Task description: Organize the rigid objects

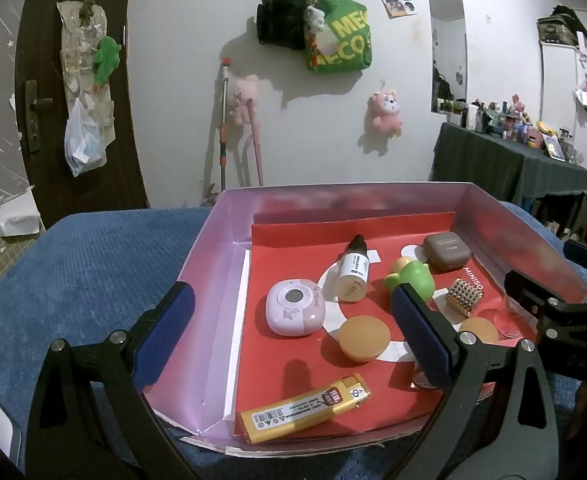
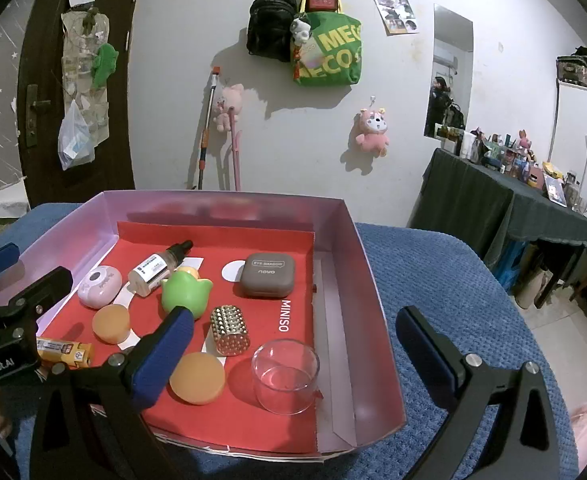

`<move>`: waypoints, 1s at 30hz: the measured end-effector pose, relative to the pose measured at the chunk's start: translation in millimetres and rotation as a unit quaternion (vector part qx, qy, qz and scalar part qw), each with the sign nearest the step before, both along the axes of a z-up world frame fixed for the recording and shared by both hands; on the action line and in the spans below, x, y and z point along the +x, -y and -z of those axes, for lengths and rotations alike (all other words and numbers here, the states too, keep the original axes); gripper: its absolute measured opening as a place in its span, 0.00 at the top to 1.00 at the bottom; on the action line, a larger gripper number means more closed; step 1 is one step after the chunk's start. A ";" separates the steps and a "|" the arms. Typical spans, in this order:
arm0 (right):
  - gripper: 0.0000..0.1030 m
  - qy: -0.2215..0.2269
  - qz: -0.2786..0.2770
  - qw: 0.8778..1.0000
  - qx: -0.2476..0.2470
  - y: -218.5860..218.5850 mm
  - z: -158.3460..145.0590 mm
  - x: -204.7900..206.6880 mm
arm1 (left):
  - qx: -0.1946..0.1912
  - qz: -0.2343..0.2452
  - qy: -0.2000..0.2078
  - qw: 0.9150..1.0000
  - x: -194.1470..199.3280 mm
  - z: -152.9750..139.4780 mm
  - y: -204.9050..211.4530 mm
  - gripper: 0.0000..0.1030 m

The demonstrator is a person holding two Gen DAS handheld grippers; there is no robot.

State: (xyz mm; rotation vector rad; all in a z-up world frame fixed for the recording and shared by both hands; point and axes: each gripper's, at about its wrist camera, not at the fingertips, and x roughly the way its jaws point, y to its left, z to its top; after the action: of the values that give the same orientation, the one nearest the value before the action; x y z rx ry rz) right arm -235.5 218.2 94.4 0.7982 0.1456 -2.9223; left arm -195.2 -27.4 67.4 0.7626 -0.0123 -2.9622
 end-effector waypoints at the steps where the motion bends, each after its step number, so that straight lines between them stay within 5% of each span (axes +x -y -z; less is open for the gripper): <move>1: 0.00 0.000 0.000 1.000 0.001 0.3 0.2 0.0 | 0.000 0.000 0.000 1.000 0.0 -0.1 0.1 0.03; 30: 0.00 0.001 0.001 1.000 0.004 1.0 2.2 0.4 | -0.001 0.001 -0.001 1.000 -0.3 0.0 0.2 0.03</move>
State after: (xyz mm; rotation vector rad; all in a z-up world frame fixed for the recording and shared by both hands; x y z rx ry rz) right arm -235.1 217.2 92.2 0.8017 0.1570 -2.9255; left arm -195.6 -27.7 67.5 0.7611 -0.0150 -2.9632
